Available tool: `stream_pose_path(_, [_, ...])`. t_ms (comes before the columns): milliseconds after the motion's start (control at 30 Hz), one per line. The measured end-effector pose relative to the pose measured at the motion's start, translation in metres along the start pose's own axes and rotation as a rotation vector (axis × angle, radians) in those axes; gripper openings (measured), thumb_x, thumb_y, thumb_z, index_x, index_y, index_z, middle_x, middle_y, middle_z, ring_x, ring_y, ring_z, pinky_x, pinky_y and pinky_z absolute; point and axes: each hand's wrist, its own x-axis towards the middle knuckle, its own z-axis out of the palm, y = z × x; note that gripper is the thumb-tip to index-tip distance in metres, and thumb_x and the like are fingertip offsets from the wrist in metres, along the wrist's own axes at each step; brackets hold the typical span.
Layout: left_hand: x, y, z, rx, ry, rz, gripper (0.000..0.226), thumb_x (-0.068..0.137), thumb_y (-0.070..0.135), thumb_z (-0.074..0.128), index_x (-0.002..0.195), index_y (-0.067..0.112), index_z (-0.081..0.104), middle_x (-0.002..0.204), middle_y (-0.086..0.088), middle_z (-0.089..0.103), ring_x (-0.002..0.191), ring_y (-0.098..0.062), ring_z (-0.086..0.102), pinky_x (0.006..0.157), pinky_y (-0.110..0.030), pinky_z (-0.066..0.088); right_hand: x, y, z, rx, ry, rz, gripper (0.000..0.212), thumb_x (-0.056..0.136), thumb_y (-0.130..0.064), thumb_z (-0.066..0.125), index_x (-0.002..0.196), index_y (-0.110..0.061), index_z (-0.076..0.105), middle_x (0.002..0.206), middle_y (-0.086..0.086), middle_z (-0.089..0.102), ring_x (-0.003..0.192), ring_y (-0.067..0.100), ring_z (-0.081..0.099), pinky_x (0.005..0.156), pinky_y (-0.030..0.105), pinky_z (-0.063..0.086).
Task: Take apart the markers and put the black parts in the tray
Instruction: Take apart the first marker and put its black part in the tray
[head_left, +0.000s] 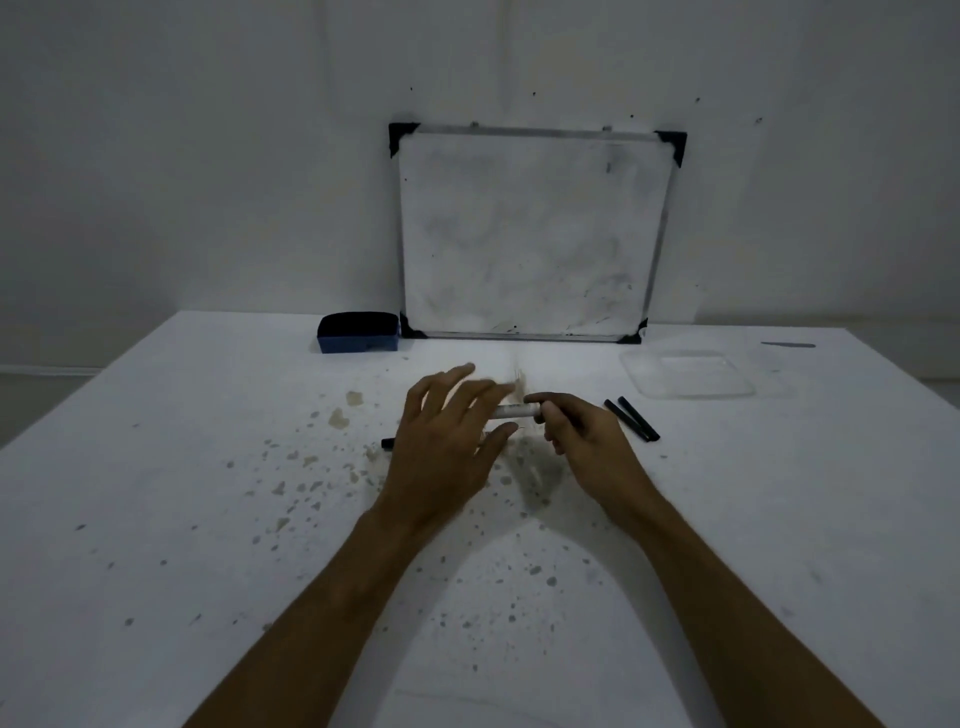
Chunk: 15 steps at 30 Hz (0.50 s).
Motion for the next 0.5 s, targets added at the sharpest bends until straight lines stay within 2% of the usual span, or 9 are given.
stream_pose_path(100, [-0.001, 0.008, -0.001, 0.025, 0.078, 0.054, 0.036, 0.101, 0.035, 0.053, 0.111, 0.009, 0.076, 0.095, -0.008, 0.077, 0.083, -0.026, 0.072, 0.074, -0.039, 0.053, -0.001, -0.004, 0.004, 0.084, 0.027, 0.011, 0.029, 0.107, -0.031, 0.050, 0.118, -0.018, 0.073, 0.081, -0.013, 0.066, 0.071, 0.002, 0.057, 0.070, 0.022, 0.051])
stream_pose_path(200, [-0.003, 0.008, -0.001, -0.074, 0.048, 0.037, 0.035, 0.103, 0.034, 0.052, 0.113, 0.008, 0.074, 0.088, -0.007, 0.074, 0.058, -0.019, 0.065, 0.048, -0.030, 0.053, -0.004, -0.006, 0.006, 0.036, 0.037, 0.003, 0.031, 0.107, -0.037, 0.048, 0.105, -0.020, 0.073, 0.076, -0.011, 0.065, 0.066, 0.003, 0.056, 0.067, 0.020, 0.049])
stream_pose_path(300, [-0.008, 0.006, 0.000, -0.083, -0.021, 0.092, 0.034, 0.105, 0.038, 0.052, 0.114, 0.013, 0.074, 0.089, -0.003, 0.074, 0.057, -0.016, 0.065, 0.045, -0.031, 0.053, -0.011, -0.005, 0.006, -0.209, 0.060, -0.075, 0.036, 0.108, -0.036, 0.042, 0.084, -0.021, 0.063, 0.068, -0.009, 0.059, 0.060, 0.002, 0.052, 0.060, 0.014, 0.041])
stream_pose_path(400, [-0.009, 0.010, 0.001, -0.107, -0.083, 0.219, 0.025, 0.102, 0.033, 0.060, 0.117, 0.015, 0.070, 0.090, -0.005, 0.074, 0.060, -0.018, 0.066, 0.047, -0.031, 0.053, -0.011, -0.004, 0.009, -0.263, 0.077, 0.044, 0.055, 0.108, -0.043, 0.036, 0.059, -0.023, 0.052, 0.055, -0.005, 0.051, 0.053, 0.006, 0.048, 0.059, 0.023, 0.040])
stream_pose_path(467, [-0.010, 0.017, 0.004, -0.099, -0.108, 0.279, 0.021, 0.100, 0.026, 0.064, 0.117, 0.015, 0.065, 0.091, -0.007, 0.074, 0.060, -0.021, 0.067, 0.045, -0.030, 0.051, -0.009, -0.004, 0.012, -0.302, 0.070, 0.134, 0.063, 0.107, -0.048, 0.033, 0.052, -0.021, 0.048, 0.053, -0.002, 0.051, 0.054, 0.013, 0.051, 0.061, 0.030, 0.044])
stream_pose_path(500, [-0.010, 0.020, 0.005, -0.097, -0.120, 0.274, 0.020, 0.101, 0.026, 0.059, 0.117, 0.014, 0.064, 0.091, -0.008, 0.075, 0.059, -0.022, 0.068, 0.044, -0.030, 0.051, -0.008, -0.004, 0.012, -0.309, 0.084, 0.159, 0.064, 0.107, -0.048, 0.033, 0.052, -0.020, 0.049, 0.054, -0.001, 0.053, 0.056, 0.016, 0.054, 0.064, 0.033, 0.047])
